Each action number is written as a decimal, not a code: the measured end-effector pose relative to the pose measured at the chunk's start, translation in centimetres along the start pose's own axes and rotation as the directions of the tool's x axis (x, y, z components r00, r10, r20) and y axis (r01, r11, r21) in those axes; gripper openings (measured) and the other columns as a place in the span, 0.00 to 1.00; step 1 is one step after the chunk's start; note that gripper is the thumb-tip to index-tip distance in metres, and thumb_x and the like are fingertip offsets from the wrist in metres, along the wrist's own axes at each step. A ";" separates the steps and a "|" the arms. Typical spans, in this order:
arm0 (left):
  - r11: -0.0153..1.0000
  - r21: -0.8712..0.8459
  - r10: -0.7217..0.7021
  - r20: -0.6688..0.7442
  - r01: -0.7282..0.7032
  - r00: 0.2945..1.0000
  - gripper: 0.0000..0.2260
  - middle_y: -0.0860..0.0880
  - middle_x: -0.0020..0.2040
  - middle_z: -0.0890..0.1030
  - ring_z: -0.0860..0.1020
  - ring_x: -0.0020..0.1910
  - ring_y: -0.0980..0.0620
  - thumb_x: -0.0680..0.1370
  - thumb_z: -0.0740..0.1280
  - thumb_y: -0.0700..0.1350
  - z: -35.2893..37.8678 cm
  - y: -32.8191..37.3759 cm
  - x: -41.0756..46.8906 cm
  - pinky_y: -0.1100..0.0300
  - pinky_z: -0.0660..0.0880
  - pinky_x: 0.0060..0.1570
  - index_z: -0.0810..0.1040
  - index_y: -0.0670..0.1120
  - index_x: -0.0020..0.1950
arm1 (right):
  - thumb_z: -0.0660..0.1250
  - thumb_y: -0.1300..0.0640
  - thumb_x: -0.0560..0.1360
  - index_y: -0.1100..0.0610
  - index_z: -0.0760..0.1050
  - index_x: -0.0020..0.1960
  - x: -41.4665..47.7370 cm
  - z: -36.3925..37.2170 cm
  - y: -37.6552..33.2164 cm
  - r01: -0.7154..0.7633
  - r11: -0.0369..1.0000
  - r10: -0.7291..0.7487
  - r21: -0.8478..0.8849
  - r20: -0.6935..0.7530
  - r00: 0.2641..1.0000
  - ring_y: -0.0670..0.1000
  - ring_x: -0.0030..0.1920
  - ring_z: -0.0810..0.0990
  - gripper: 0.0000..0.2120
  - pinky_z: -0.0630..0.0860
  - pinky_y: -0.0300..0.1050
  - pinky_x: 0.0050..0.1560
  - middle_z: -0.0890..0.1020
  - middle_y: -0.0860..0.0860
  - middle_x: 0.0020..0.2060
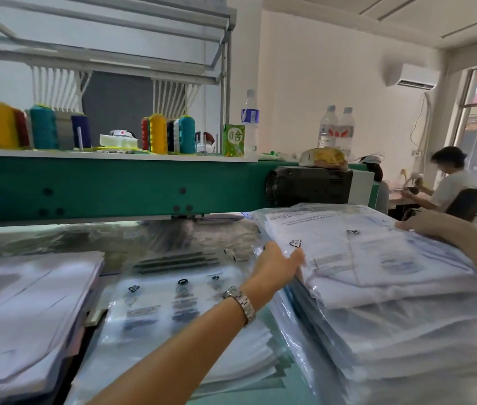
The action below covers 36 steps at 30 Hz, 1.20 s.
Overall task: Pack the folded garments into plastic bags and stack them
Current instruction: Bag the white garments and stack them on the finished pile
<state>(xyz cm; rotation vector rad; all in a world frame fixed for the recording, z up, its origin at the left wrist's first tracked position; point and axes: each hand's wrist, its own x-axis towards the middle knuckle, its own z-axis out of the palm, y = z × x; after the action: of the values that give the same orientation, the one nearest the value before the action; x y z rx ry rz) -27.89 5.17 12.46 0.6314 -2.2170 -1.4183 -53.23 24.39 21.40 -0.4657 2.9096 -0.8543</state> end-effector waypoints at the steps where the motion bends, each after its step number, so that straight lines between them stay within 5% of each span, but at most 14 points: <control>1: 0.996 0.080 0.041 -0.002 -0.040 0.999 0.26 0.44 0.53 0.79 0.78 0.47 0.49 0.80 0.62 0.58 0.0 -0.3 -0.1 0.56 0.78 0.44 0.70 0.38 0.68 | 0.66 0.51 0.78 0.67 0.70 0.66 -0.1 0.3 0.0 0.027 0.998 -0.028 -0.053 -0.007 1.000 0.61 0.63 0.73 0.24 0.68 0.52 0.66 0.73 0.62 0.65; 4: 0.917 0.390 0.088 0.021 -0.090 0.996 0.28 0.39 0.64 0.71 0.70 0.64 0.42 0.78 0.51 0.69 -0.3 -0.7 -0.4 0.47 0.72 0.59 0.78 0.48 0.54 | 0.59 0.49 0.82 0.67 0.70 0.67 0.0 1.1 0.0 0.086 0.971 -0.092 -0.221 -0.015 0.996 0.59 0.65 0.73 0.24 0.65 0.48 0.66 0.73 0.61 0.67; 8: 0.800 0.598 0.119 -0.074 -0.051 0.990 0.35 0.37 0.64 0.73 0.70 0.65 0.40 0.77 0.40 0.71 -1.0 -0.8 -0.5 0.41 0.62 0.63 0.76 0.47 0.47 | 0.52 0.48 0.83 0.64 0.75 0.61 -0.7 1.3 -0.4 0.118 0.893 -0.155 -0.434 -0.053 0.986 0.58 0.59 0.76 0.23 0.71 0.49 0.62 0.77 0.61 0.62; 11: 0.796 0.602 0.152 -0.110 -0.056 0.982 0.36 0.38 0.61 0.73 0.71 0.63 0.40 0.78 0.37 0.68 -1.3 -0.9 -0.6 0.39 0.61 0.64 0.76 0.46 0.46 | 0.53 0.49 0.82 0.59 0.77 0.56 -2.2 1.5 -1.1 0.131 0.814 -0.255 -0.566 -0.146 0.956 0.57 0.56 0.78 0.18 0.73 0.52 0.56 0.80 0.56 0.56; 14: 0.817 0.572 0.187 -0.130 -0.081 0.974 0.33 0.43 0.60 0.73 0.73 0.60 0.42 0.80 0.39 0.66 -1.9 -1.4 -1.1 0.39 0.62 0.64 0.77 0.46 0.56 | 0.55 0.53 0.81 0.57 0.74 0.46 -4.4 1.6 -3.2 0.098 0.764 -0.285 -0.637 -0.197 0.938 0.55 0.54 0.78 0.12 0.73 0.52 0.58 0.80 0.54 0.54; 19: 0.853 0.501 0.281 -0.213 -0.143 0.936 0.20 0.50 0.55 0.71 0.74 0.53 0.48 0.82 0.50 0.59 -3.4 -2.9 -2.5 0.46 0.65 0.62 0.74 0.50 0.61 | 0.56 0.55 0.80 0.58 0.71 0.57 -10.1 3.1 -9.0 0.102 0.754 -0.286 -0.648 -0.184 0.940 0.58 0.58 0.76 0.10 0.69 0.55 0.64 0.77 0.55 0.53; 22: 0.837 0.527 0.321 -0.259 -0.145 0.911 0.16 0.51 0.56 0.73 0.73 0.52 0.51 0.82 0.55 0.55 -4.6 -5.0 -3.8 0.50 0.69 0.57 0.73 0.50 0.63 | 0.57 0.54 0.80 0.57 0.75 0.53 -15.1 5.8 -12.4 0.205 0.703 -0.440 -0.680 -0.190 0.878 0.56 0.49 0.76 0.10 0.68 0.50 0.55 0.76 0.54 0.44; 24: 0.831 0.540 0.334 -0.289 -0.136 0.897 0.13 0.52 0.55 0.74 0.74 0.51 0.51 0.80 0.59 0.52 -5.5 -6.9 -5.0 0.52 0.70 0.54 0.74 0.50 0.62 | 0.58 0.53 0.80 0.55 0.76 0.53 -18.6 8.0 -14.0 0.321 0.684 -0.537 -0.655 -0.155 0.829 0.54 0.44 0.75 0.10 0.65 0.48 0.48 0.76 0.51 0.40; 28: 0.802 0.590 0.353 -0.346 -0.091 0.869 0.09 0.54 0.50 0.79 0.77 0.49 0.53 0.77 0.63 0.48 -8.2 -11.0 -7.8 0.57 0.71 0.48 0.78 0.52 0.55 | 0.59 0.52 0.80 0.55 0.75 0.58 -23.5 13.4 -16.2 0.521 0.625 -0.684 -0.581 -0.088 0.724 0.57 0.54 0.79 0.12 0.64 0.46 0.46 0.80 0.54 0.54; 31: 0.777 0.628 0.365 -0.378 -0.054 0.851 0.07 0.54 0.49 0.79 0.77 0.45 0.52 0.77 0.65 0.47 -10.9 -14.3 -10.0 0.57 0.74 0.42 0.78 0.51 0.53 | 0.57 0.51 0.81 0.57 0.73 0.57 -25.5 18.9 -17.2 0.655 0.578 -0.757 -0.487 -0.022 0.653 0.58 0.53 0.79 0.12 0.67 0.46 0.43 0.80 0.55 0.55; 36: 0.749 0.662 0.382 -0.449 0.014 0.808 0.07 0.52 0.46 0.81 0.78 0.43 0.51 0.76 0.67 0.40 -15.4 -19.6 -13.6 0.54 0.76 0.42 0.80 0.49 0.52 | 0.57 0.52 0.82 0.56 0.69 0.67 -26.4 29.0 -16.5 0.829 0.552 -0.794 -0.094 0.246 0.556 0.57 0.64 0.73 0.16 0.71 0.49 0.60 0.74 0.54 0.65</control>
<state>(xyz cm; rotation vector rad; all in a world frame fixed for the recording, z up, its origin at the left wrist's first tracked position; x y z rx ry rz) -5.26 -5.26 -1.12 0.8649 -2.1348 -0.2403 -19.27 4.38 5.48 -1.9189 2.5118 -0.4892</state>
